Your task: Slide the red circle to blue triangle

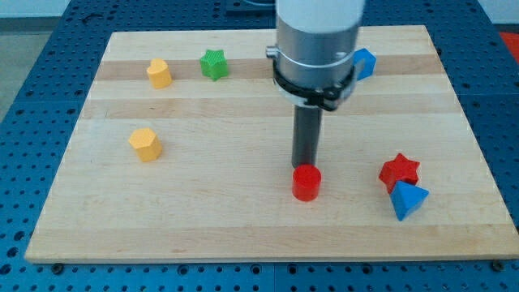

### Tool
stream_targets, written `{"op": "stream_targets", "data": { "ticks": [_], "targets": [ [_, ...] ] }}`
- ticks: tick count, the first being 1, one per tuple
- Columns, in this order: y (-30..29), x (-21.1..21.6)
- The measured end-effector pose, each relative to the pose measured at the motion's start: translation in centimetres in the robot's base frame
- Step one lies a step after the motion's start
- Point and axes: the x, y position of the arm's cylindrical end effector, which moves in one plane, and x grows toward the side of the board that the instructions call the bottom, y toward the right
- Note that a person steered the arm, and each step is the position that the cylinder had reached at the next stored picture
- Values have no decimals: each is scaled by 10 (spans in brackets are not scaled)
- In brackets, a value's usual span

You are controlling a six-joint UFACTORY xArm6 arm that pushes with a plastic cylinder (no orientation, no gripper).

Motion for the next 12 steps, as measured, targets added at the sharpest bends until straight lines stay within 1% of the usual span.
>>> {"op": "stream_targets", "data": {
  "ticks": [1, 3, 4, 6, 7, 9, 10, 12],
  "targets": [
    [8, 2],
    [-35, 3],
    [-37, 20],
    [20, 23],
    [34, 27],
    [-3, 33],
    [-4, 54],
    [42, 59]
  ]
}}
